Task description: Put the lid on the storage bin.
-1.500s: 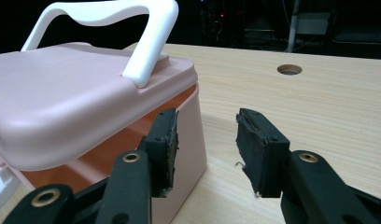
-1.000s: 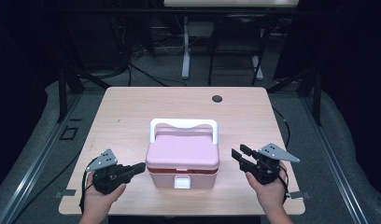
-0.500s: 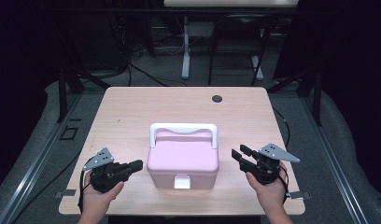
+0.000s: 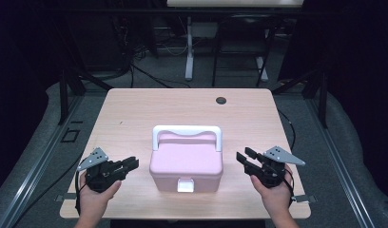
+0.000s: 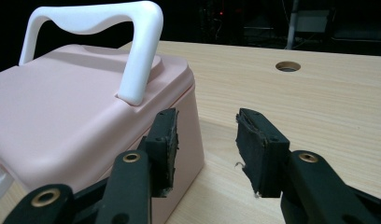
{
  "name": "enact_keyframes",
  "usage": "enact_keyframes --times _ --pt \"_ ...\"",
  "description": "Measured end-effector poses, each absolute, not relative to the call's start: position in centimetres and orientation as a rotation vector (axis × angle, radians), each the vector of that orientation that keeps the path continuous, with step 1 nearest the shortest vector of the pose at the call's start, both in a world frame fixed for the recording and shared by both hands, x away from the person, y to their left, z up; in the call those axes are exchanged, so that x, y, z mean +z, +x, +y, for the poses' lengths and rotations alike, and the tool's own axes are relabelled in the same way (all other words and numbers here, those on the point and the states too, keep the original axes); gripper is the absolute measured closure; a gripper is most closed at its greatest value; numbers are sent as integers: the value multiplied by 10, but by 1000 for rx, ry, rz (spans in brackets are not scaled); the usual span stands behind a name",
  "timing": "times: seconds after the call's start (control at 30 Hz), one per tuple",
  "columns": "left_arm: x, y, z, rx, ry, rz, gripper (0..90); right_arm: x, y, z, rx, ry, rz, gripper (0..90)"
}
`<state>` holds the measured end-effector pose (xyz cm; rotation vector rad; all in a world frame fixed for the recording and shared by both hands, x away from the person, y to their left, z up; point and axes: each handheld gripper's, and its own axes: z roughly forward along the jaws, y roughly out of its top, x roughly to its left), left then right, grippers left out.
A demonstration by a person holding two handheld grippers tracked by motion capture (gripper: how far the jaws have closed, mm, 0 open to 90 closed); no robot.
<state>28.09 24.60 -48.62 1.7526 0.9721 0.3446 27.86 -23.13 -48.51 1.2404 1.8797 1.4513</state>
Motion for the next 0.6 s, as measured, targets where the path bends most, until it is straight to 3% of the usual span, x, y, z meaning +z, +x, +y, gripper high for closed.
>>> enact_keyframes --times 0.6 --pt "-507 295 271 477 1735 1076 523 -493 282 -235 1392 1221 1883 561"
